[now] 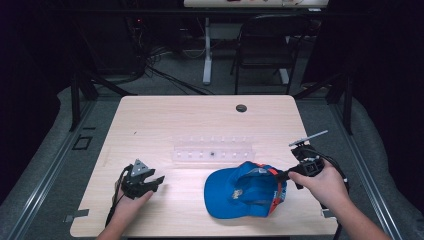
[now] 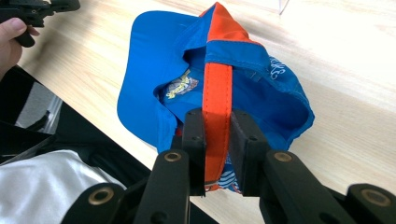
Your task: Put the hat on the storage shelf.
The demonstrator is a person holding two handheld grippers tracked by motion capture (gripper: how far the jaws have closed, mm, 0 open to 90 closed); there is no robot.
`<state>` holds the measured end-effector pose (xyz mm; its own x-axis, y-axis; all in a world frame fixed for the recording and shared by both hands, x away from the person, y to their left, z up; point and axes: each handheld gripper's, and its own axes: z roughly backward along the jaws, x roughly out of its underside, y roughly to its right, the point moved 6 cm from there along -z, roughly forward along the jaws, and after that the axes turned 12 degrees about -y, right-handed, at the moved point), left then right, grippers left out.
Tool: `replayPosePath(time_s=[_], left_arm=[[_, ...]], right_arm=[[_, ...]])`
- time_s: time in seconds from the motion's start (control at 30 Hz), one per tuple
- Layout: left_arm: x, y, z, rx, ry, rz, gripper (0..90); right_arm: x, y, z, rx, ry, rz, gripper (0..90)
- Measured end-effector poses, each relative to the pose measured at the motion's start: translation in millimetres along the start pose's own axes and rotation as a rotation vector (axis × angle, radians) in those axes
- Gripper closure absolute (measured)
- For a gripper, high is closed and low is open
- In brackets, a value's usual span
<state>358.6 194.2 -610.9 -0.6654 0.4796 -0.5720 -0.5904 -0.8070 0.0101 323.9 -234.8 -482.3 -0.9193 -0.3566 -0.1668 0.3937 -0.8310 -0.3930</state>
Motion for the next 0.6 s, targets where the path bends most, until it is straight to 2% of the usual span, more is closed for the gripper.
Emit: replayPosePath(time_s=[0.03, 0.07, 0.1, 0.13, 0.23, 0.27, 0.3, 0.5, 0.6], left_arm=[[0.0, 0.1, -0.1, -0.001, 0.0, 0.0, 51.6], [0.1, 0.0, -0.1, -0.002, 0.0, 0.0, 51.6], [0.1, -0.1, -0.1, -0.001, 0.0, 0.0, 51.6], [0.0, -0.2, -0.2, -0.001, 0.001, 0.002, 51.5], [0.0, -0.5, -0.1, -0.002, 0.001, -0.001, 51.5], [0.1, -0.2, -0.3, -0.001, 0.0, 0.002, 51.5], [0.1, -0.2, -0.5, 0.0, 0.0, 0.002, 51.5], [0.2, 0.8, -0.7, 0.002, -0.002, -0.002, 51.5], [0.0, 1.6, -0.9, 0.002, -0.005, -0.01, 51.5]], right_arm=[[-0.5, 1.1, 2.3, 0.015, -0.021, 0.02, 77.4], [-2.0, -0.2, 2.6, 0.019, -0.014, 0.008, 77.4], [-2.1, 0.2, 4.3, 0.032, -0.035, 0.018, 77.4], [-3.4, -1.0, 3.7, 0.036, -0.022, 0.004, 77.4], [-5.2, -1.7, 7.8, 0.052, -0.06, 0.015, 77.4], [-6.9, -3.9, 7.8, 0.052, -0.046, -0.002, 77.4], [-7.4, -4.0, 10.3, 0.064, -0.067, 0.01, 77.4], [-13.1, -8.8, 19.7, 0.083, -0.094, 0.015, 77.4], [-16.0, -10.4, 24.4, 0.09, -0.087, 0.007, 77.4]])
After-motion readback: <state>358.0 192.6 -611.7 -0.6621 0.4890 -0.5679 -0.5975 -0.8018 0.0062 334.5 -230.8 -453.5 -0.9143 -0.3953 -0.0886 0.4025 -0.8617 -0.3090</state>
